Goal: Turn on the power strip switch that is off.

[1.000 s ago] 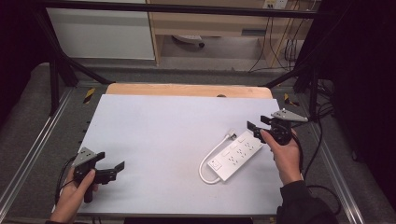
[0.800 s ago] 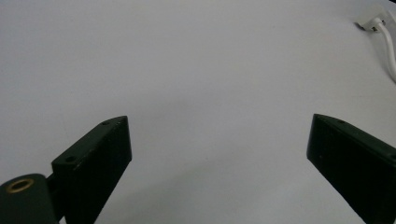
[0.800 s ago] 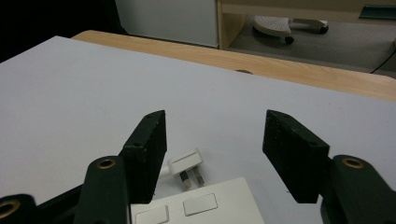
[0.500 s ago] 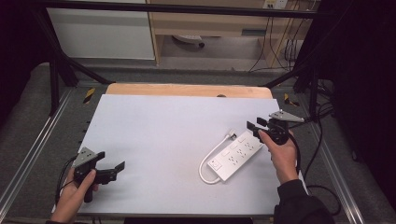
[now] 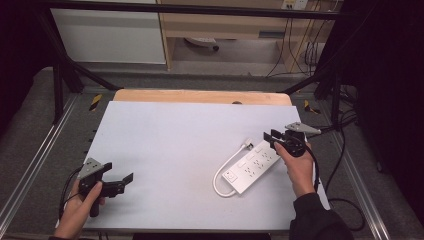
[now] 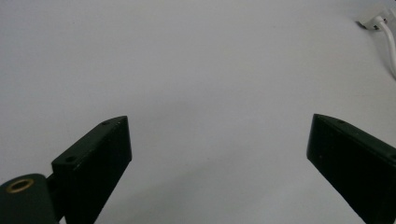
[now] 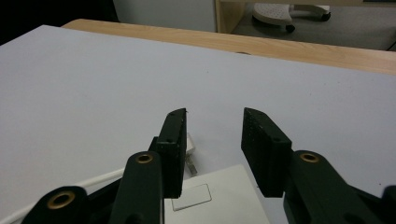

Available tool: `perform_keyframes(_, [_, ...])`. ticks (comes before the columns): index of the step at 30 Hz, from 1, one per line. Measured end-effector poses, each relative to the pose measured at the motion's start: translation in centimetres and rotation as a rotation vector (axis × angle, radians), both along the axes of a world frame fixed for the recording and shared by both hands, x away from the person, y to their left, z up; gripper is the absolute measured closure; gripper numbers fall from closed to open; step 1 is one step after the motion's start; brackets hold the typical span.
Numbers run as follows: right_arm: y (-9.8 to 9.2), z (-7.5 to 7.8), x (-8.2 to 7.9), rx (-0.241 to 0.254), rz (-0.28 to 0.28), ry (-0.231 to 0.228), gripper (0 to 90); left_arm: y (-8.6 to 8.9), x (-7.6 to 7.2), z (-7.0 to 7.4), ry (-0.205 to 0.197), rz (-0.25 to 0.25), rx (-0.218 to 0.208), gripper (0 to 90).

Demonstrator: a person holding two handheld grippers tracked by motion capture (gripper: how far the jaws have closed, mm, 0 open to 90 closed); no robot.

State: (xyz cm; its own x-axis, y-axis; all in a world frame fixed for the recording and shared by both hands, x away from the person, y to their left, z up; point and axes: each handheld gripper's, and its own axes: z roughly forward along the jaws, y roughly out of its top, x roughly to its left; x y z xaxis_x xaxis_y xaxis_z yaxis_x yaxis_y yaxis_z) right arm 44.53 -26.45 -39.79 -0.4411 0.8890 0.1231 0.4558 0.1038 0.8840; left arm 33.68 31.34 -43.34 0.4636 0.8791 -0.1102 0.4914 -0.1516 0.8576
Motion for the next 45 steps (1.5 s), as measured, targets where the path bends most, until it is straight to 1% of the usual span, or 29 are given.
perform_keyframes(6, [0.1,-0.4,0.1,0.002,0.006,0.001,66.3,0.0,0.0,0.0,-0.002,0.0,-0.001,6.6])
perform_keyframes(9, [0.2,-0.6,0.1,0.007,0.009,0.007,70.2,0.0,0.0,0.0,-0.001,-0.001,0.0,6.6])
perform_keyframes(14, [0.3,-1.0,0.2,0.011,0.008,0.019,74.2,0.0,0.0,0.0,0.0,-0.002,0.0,6.6])
perform_keyframes(21, [0.7,-1.5,0.3,0.013,0.012,0.027,76.6,-0.1,0.0,0.0,-0.003,-0.003,-0.002,6.6])
perform_keyframes(24, [0.9,-1.7,0.3,0.002,0.014,0.03,77.1,-0.1,0.0,0.0,-0.002,-0.004,-0.001,6.6])
perform_keyframes(29, [1.1,-2.1,0.2,0.0,0.015,0.033,77.6,-0.1,0.0,0.0,-0.003,-0.005,0.0,6.6])
perform_keyframes(37, [1.5,-2.8,0.0,-0.015,0.025,0.041,80.9,-0.1,0.0,0.0,-0.001,-0.005,0.004,6.6])
perform_keyframes(45, [1.7,-3.4,-0.3,-0.019,0.027,0.052,85.0,-0.1,0.0,0.0,0.0,-0.007,0.005,6.6])
